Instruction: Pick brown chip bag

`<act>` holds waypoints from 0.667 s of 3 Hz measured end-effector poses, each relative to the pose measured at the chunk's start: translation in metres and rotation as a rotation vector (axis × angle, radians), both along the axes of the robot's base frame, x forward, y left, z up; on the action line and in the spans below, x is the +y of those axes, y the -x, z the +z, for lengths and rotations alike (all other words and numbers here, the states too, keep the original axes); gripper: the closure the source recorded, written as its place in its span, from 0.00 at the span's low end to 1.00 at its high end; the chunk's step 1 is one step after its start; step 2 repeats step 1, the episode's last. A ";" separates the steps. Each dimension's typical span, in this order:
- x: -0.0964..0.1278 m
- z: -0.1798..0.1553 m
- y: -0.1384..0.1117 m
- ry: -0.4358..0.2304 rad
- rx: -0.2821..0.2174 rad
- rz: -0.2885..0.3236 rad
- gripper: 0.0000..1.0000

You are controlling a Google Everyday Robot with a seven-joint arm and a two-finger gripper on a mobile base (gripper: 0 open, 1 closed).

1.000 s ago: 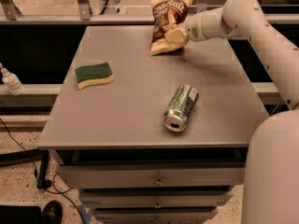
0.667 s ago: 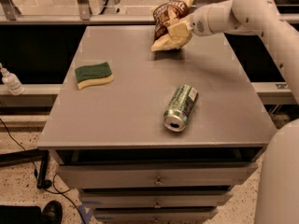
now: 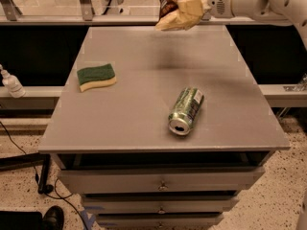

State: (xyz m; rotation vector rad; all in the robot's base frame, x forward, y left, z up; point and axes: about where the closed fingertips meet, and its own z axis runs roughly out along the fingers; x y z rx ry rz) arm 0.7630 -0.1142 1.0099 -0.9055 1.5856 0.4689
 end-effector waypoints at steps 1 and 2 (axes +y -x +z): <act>0.005 -0.001 0.000 -0.005 0.002 0.008 1.00; 0.005 -0.001 0.000 -0.005 0.002 0.008 1.00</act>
Offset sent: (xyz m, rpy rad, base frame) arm 0.0000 0.0000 0.0000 0.0000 0.0000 0.0000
